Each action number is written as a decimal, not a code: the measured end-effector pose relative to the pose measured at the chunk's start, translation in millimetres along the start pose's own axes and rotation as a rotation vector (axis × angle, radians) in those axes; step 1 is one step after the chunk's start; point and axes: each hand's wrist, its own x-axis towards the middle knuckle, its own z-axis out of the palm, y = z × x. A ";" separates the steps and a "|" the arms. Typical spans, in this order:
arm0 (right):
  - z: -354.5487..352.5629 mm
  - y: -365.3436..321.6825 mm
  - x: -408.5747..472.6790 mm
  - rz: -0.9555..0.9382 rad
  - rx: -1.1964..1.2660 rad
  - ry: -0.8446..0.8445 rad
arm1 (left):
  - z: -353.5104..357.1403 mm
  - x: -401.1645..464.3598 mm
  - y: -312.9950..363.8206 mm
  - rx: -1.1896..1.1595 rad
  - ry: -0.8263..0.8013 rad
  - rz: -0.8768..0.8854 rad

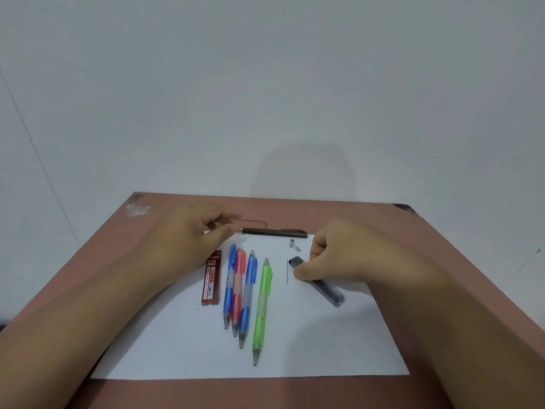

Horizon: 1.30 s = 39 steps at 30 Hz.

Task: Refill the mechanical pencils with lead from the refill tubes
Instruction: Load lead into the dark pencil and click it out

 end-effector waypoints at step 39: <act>16.9 -19.2 -5.5 -0.461 0.404 0.331 | 0.7 -14.6 44.2 -0.631 0.082 -0.045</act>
